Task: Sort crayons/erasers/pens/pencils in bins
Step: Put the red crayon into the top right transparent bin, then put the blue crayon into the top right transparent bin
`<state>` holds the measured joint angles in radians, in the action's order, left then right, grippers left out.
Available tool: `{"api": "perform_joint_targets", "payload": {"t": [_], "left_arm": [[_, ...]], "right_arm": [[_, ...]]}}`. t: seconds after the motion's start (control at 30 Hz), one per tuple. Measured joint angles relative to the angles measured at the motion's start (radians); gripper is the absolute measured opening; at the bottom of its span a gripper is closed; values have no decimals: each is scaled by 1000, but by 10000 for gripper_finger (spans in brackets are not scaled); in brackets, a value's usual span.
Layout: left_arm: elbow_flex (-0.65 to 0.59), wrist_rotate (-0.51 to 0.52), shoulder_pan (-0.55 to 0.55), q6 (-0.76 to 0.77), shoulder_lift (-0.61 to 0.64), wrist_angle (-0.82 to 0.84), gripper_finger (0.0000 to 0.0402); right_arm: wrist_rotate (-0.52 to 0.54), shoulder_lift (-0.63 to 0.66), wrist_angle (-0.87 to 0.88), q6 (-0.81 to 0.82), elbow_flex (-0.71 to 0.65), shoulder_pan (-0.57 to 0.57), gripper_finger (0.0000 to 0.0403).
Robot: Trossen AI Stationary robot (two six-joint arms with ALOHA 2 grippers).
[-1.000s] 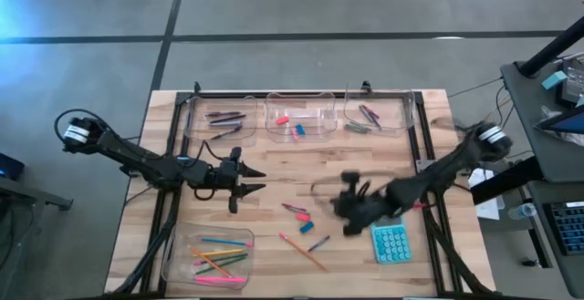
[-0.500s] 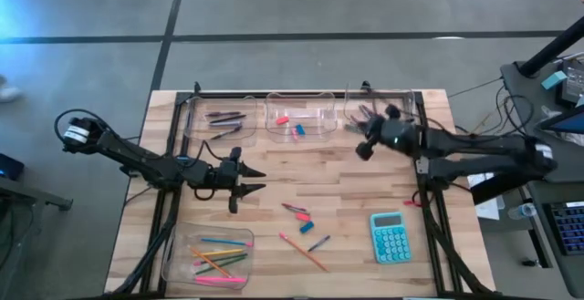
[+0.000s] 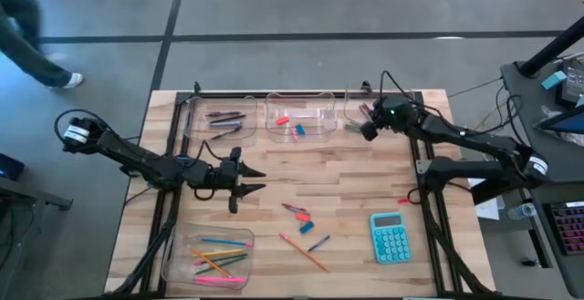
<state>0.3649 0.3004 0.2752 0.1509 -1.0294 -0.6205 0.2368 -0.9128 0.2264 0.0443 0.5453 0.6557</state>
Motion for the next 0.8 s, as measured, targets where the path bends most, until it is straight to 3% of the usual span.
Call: {"api": "perform_joint_targets", "payload": {"t": [0.3, 0.57, 0.8], "left_arm": [[0, 0, 0, 0, 0, 0, 128], [0, 0, 0, 0, 0, 1, 128], [-2, 0, 0, 0, 0, 1, 128]], "right_arm": [[-5, -150, -31, 7, 0, 57, 24], [29, -233, -55, 8, 2, 79, 101], [-9, -175, -15, 6, 45, 73, 152]]}}
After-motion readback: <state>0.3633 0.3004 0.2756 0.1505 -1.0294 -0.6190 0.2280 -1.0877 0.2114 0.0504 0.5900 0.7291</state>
